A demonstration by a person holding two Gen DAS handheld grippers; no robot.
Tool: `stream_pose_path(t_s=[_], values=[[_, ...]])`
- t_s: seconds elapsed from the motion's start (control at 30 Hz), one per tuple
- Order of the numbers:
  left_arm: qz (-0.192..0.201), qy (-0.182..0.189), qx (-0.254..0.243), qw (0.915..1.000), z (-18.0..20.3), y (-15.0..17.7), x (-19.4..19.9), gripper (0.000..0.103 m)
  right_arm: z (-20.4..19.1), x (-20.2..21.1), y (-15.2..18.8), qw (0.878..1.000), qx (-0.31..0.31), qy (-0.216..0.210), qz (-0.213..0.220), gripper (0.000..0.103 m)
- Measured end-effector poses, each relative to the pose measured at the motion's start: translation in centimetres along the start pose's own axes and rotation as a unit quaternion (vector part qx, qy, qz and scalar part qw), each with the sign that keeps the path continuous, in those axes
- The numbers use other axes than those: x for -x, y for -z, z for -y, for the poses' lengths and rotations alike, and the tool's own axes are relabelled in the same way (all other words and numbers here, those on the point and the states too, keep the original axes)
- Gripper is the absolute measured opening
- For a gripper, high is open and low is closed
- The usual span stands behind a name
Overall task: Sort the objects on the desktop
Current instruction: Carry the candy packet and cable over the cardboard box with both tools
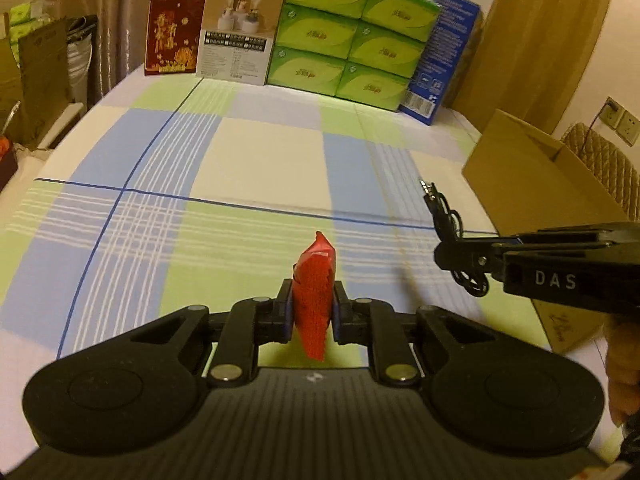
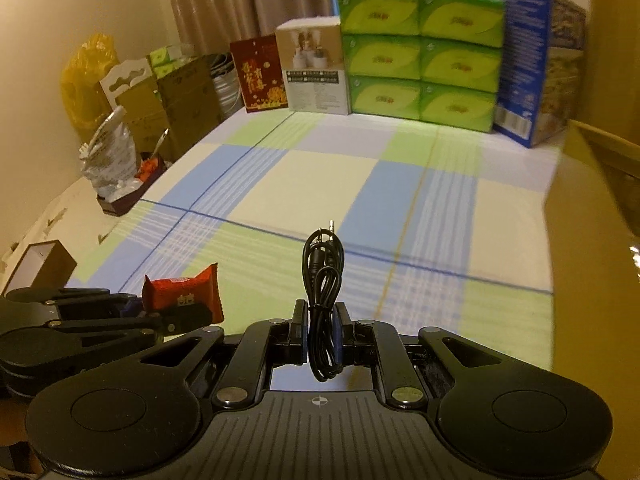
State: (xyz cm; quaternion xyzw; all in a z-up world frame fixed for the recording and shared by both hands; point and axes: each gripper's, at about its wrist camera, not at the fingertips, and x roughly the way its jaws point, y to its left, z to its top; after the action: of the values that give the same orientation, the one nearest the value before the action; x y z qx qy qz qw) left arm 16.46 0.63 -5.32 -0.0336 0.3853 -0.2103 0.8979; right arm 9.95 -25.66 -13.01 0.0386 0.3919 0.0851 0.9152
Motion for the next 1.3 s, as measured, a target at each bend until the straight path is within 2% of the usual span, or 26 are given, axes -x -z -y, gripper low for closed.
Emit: stream_pose_path(t_s=[0.3, 0.57, 0.9, 1.3], values=[[0.001, 0.007, 0.017, 0.9998, 3.4, 2.5, 5.5, 0.013, -0.1, 7.1, 3.0, 0.999, -0.034, 0.009, 0.019, 0.008], [0.008, 0.012, 0.004, 0.9999, 6.7, 3.6, 9.0, 0.013, 0.7, 11.5, 4.8, 0.998, -0.047, 0.023, 0.037, 0.008], [0.012, 0.023, -0.019, 0.9995, 10.7, 4.1, 11.2, 0.013, 3.2, 16.1, 7.2, 0.995, -0.07, 0.049, 0.056, 0.008], [0.009, 0.05, -0.054, 0.9973, 15.2, 4.6, 12.0, 0.013, 7.0, 20.5, 9.3, 0.987, -0.104, 0.089, 0.08, 0.008]])
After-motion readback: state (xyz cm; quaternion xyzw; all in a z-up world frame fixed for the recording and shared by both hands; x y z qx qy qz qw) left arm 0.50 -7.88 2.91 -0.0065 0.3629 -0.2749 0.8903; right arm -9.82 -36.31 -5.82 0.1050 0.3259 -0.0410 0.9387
